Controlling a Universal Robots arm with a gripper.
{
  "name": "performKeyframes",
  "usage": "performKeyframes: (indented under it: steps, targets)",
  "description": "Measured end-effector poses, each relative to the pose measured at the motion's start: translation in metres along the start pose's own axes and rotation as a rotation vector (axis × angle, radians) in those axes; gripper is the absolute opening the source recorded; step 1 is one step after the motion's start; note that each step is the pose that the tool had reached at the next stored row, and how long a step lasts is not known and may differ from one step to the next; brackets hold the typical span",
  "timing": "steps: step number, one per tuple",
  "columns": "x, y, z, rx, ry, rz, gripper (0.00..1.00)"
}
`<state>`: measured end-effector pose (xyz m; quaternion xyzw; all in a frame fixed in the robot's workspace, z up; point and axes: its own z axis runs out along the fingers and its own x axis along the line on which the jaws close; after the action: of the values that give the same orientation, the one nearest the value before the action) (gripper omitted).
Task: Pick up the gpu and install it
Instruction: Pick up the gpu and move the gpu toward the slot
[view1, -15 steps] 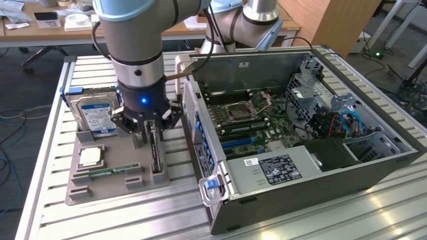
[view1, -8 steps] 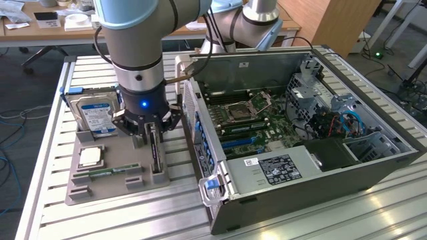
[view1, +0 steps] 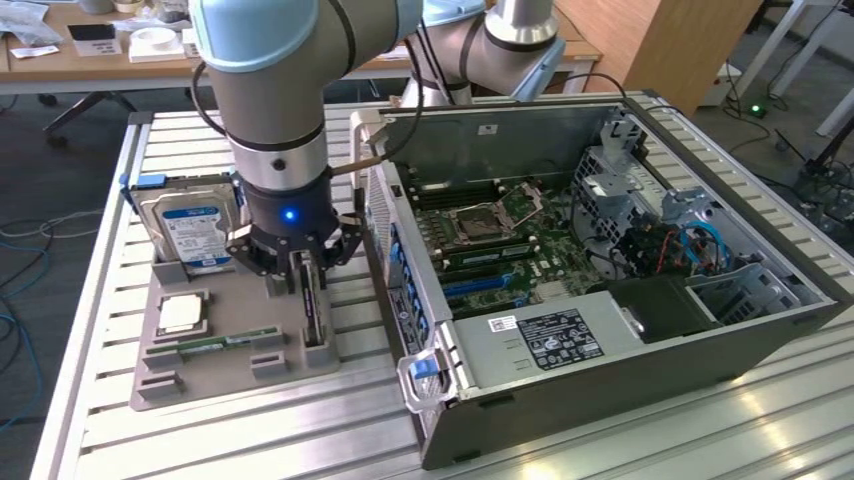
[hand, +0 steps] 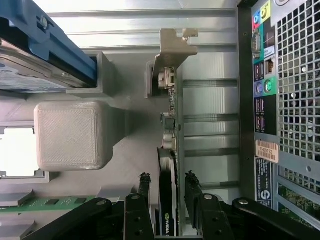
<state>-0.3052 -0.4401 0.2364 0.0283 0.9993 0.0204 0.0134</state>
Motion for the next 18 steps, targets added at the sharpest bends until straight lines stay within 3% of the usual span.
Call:
performKeyframes:
  steps: [4, 18]
  targets:
    - [0.0002, 0.0003, 0.005, 0.0002, -0.0001, 0.0, 0.42]
    - [0.0007, 0.0043, 0.0078, 0.0001, -0.0001, 0.0, 0.42]
